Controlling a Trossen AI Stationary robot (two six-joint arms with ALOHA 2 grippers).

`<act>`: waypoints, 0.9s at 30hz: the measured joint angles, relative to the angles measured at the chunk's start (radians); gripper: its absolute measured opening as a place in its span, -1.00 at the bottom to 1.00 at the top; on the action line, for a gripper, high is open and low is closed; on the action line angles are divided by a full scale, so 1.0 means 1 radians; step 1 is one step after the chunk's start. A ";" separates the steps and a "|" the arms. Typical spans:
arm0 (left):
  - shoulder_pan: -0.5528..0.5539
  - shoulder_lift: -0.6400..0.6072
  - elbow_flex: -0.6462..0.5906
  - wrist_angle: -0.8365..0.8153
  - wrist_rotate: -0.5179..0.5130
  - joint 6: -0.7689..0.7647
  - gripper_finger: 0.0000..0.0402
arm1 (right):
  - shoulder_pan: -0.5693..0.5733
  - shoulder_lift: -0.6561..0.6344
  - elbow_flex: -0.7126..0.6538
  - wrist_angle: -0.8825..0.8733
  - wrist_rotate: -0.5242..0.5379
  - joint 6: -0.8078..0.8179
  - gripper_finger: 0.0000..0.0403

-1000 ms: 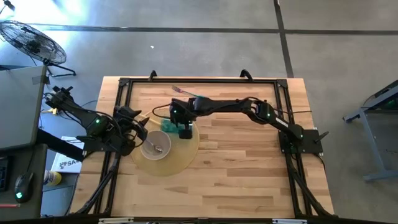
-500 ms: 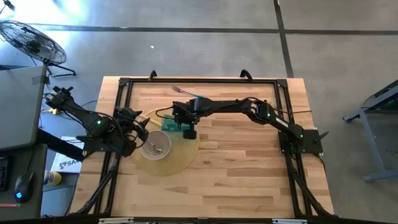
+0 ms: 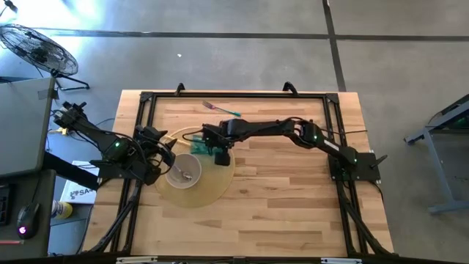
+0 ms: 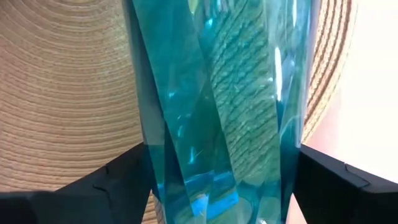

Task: Pick & Place Utensil
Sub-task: Adjust the blue cup on the brown mat

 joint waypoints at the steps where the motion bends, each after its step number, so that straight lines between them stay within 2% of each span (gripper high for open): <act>1: 0.000 0.000 0.000 -0.002 0.000 0.000 0.16 | 0.006 -0.001 0.000 0.000 0.009 0.001 0.54; 6: 0.000 -0.001 0.000 -0.007 -0.001 0.000 0.16 | 0.038 -0.001 0.000 -0.005 0.029 0.006 0.54; 11: 0.000 -0.001 0.000 -0.008 0.003 0.000 0.16 | 0.046 -0.010 -0.001 -0.042 0.103 0.029 0.54; 16: 0.000 -0.001 0.000 -0.014 0.022 0.000 0.16 | 0.038 -0.067 -0.082 -0.062 0.146 0.051 0.54; 19: 0.000 -0.002 0.000 -0.015 0.021 0.000 0.16 | 0.040 -0.151 -0.196 -0.026 0.168 0.068 0.54; 22: 0.000 -0.002 0.000 -0.015 0.009 0.000 0.16 | 0.040 -0.281 -0.381 0.108 0.175 0.092 0.54; 27: 0.000 -0.001 0.000 -0.003 -0.024 0.000 0.16 | 0.043 -0.542 -0.791 0.560 0.111 0.135 0.54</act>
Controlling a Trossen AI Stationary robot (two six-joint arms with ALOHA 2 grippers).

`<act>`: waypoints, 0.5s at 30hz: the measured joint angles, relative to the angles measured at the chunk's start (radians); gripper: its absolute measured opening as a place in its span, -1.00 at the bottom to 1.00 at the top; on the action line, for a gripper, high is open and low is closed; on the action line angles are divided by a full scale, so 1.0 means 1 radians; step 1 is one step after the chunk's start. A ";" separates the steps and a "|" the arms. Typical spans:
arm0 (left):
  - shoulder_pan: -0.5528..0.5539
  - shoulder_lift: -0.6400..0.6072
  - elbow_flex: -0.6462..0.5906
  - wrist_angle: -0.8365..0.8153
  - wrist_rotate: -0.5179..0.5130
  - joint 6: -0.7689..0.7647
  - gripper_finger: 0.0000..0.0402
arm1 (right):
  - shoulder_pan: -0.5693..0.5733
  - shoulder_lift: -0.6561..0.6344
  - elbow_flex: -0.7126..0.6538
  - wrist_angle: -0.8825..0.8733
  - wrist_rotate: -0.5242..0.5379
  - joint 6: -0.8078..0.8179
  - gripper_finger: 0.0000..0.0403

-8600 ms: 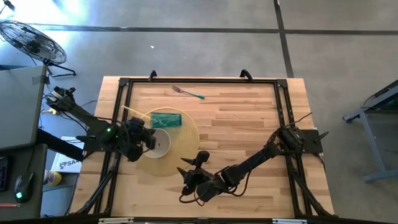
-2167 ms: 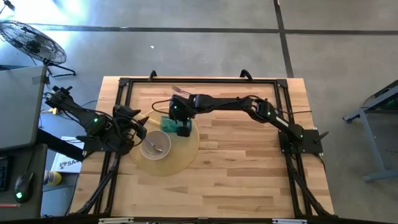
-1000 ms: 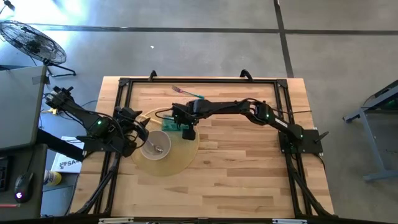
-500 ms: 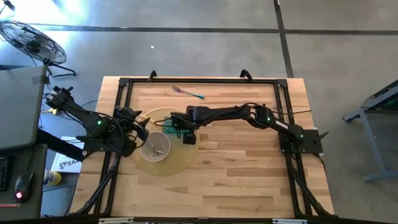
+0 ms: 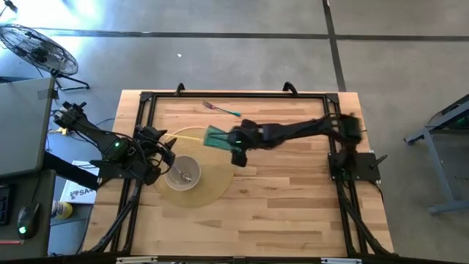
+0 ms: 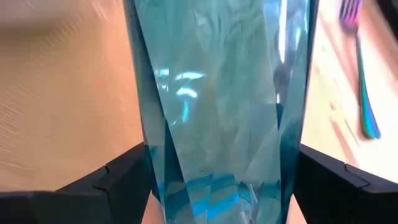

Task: Pick & Place Utensil
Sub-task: Adjust the blue cup on the brown mat

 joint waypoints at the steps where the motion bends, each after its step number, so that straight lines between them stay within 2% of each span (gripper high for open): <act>1: 0.000 0.000 0.000 0.009 -0.006 0.000 0.16 | 0.004 -0.041 -0.084 0.116 -0.015 0.012 0.54; 4: 0.000 0.013 0.000 0.062 -0.010 0.031 0.16 | 0.021 -0.130 -0.304 0.470 -0.065 0.046 0.54; 7: 0.000 0.037 0.000 0.148 -0.010 0.122 0.16 | 0.035 -0.146 -0.451 0.740 -0.069 0.088 0.54; 10: 0.000 0.055 0.000 0.225 -0.007 0.197 0.16 | 0.032 -0.128 -0.538 0.911 -0.050 0.097 0.54; 15: 0.000 0.083 -0.001 0.326 -0.013 0.279 0.16 | 0.051 -0.057 -0.604 1.248 -0.087 0.055 0.54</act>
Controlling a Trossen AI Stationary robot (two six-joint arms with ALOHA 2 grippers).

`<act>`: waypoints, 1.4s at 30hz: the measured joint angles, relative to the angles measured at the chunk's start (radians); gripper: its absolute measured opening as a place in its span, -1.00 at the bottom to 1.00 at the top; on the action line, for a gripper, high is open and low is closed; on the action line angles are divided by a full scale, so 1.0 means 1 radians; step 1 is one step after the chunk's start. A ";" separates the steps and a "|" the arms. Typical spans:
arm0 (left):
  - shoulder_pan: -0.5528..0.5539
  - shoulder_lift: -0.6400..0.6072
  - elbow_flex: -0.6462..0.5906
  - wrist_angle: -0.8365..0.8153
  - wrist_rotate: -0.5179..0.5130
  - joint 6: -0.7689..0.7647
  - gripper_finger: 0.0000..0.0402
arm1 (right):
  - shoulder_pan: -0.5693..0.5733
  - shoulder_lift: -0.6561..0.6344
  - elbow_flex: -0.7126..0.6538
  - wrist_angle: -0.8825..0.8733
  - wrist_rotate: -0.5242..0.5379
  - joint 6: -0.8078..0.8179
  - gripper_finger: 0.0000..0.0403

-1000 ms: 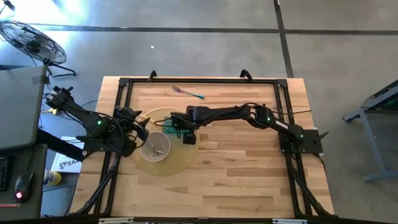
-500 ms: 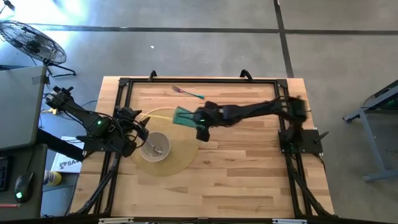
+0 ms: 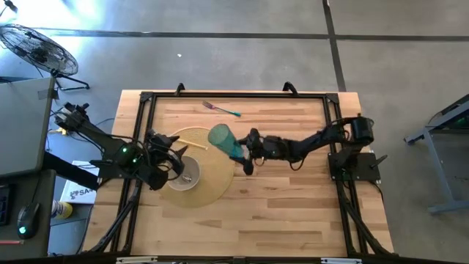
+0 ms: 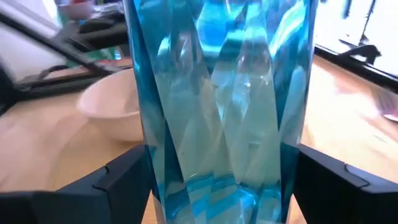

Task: Pick & Place Utensil
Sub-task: Adjust the blue cup on the brown mat

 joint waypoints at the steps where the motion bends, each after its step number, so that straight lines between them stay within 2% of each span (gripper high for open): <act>1: 0.000 0.006 0.000 0.011 -0.007 0.012 0.16 | 0.005 0.022 -0.003 0.032 -0.005 -0.012 0.54; 6: 0.000 0.021 0.000 0.073 -0.019 0.067 0.16 | 0.024 0.176 0.055 0.177 -0.027 -0.032 0.54; 12: 0.000 0.023 0.000 0.073 0.006 0.083 0.16 | 0.049 0.327 0.142 0.286 -0.034 -0.037 0.54; 18: 0.000 0.023 0.000 0.081 0.013 0.106 0.16 | 0.048 0.409 0.205 0.276 -0.050 -0.039 0.54; 31: 0.000 0.076 0.001 0.095 0.031 0.122 0.16 | 0.046 0.414 0.213 0.198 -0.046 -0.058 0.54; 37: 0.000 0.081 0.001 0.097 0.030 0.118 0.16 | 0.046 0.414 0.213 0.184 -0.039 -0.059 0.67; 42: 0.000 0.081 0.001 0.096 0.030 0.118 0.16 | 0.046 0.417 0.209 0.156 -0.044 -0.063 0.66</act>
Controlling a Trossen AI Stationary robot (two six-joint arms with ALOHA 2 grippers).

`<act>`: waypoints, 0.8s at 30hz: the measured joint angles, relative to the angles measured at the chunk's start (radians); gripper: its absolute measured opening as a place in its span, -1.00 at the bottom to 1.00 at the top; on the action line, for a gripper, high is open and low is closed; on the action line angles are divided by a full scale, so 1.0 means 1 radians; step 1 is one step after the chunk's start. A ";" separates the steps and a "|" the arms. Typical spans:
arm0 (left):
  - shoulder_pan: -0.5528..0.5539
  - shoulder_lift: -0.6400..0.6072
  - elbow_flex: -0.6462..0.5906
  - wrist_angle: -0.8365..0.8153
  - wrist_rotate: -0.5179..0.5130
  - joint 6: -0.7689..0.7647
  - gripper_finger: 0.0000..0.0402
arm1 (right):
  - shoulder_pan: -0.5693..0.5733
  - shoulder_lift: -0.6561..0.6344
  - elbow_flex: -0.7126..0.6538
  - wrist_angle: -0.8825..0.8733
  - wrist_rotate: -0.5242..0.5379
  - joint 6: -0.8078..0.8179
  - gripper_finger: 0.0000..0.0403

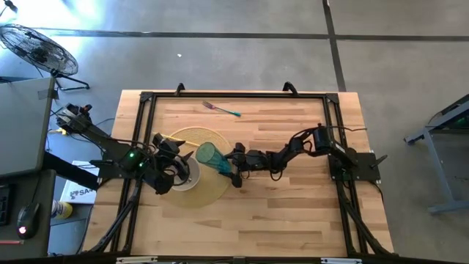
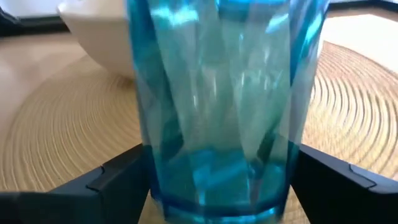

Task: Pick & Place Utensil
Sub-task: Adjust the blue cup on the brown mat

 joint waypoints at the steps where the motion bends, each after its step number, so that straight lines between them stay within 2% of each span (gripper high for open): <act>1: 0.000 0.000 0.000 0.000 0.000 0.000 0.16 | 0.000 0.000 0.001 0.011 -0.005 -0.003 0.66; 17: 0.000 0.000 0.000 0.001 -0.001 -0.004 0.16 | 0.000 -0.002 0.002 -0.006 -0.012 -0.019 0.66; 20: 0.000 0.000 0.000 -0.002 0.007 -0.017 0.16 | 0.000 -0.038 0.002 -0.099 -0.003 -0.010 0.66; 24: 0.000 -0.003 0.000 -0.053 0.049 -0.076 0.16 | 0.000 -0.151 0.026 -0.334 0.056 -0.005 0.66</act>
